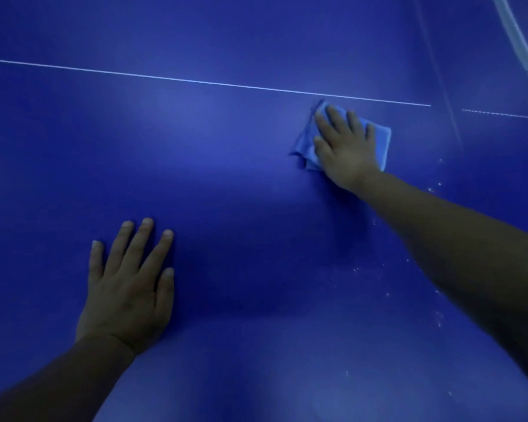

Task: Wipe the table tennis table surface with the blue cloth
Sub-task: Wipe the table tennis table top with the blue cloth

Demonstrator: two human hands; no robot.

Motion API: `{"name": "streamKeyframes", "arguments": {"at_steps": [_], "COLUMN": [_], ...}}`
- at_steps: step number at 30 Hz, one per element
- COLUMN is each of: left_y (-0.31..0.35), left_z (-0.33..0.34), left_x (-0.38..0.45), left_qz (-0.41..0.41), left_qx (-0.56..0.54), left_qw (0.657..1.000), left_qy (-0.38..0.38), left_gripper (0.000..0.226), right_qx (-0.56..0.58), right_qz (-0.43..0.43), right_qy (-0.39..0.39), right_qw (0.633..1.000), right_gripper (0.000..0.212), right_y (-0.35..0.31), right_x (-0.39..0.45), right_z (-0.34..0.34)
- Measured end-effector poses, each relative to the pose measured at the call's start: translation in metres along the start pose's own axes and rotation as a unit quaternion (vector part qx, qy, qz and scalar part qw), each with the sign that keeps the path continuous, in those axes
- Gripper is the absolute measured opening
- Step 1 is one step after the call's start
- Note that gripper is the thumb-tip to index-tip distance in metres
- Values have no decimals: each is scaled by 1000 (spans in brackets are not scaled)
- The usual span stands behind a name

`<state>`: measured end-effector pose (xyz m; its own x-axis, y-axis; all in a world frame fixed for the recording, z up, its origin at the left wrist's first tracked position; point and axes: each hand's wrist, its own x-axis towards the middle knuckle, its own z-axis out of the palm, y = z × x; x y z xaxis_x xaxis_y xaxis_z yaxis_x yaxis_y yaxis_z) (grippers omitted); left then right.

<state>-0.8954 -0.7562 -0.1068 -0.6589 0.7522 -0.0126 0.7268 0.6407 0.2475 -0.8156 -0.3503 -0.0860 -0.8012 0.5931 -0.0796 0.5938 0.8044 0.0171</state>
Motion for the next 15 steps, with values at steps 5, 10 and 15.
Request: {"name": "streamKeyframes", "arguments": {"at_steps": [5,10,15], "left_y": [1,2,1], "left_z": [0,0,0], "left_x": [-1,-1,-2], "left_qz": [-2,-1,-9], "left_qx": [1,5,-28], "left_qw": [1000,1000,999], "left_qy": [5,10,31], "left_gripper": [61,60,63], "right_qx": [-19,-20,8], "right_qz": [-316,-402,-70], "right_qy": [5,-23,-20], "right_qw": [949,915,997], "right_gripper": [56,52,75], "right_y": [-58,8,16], "right_x": [-153,-182,-18], "right_z": [22,16,1]}}
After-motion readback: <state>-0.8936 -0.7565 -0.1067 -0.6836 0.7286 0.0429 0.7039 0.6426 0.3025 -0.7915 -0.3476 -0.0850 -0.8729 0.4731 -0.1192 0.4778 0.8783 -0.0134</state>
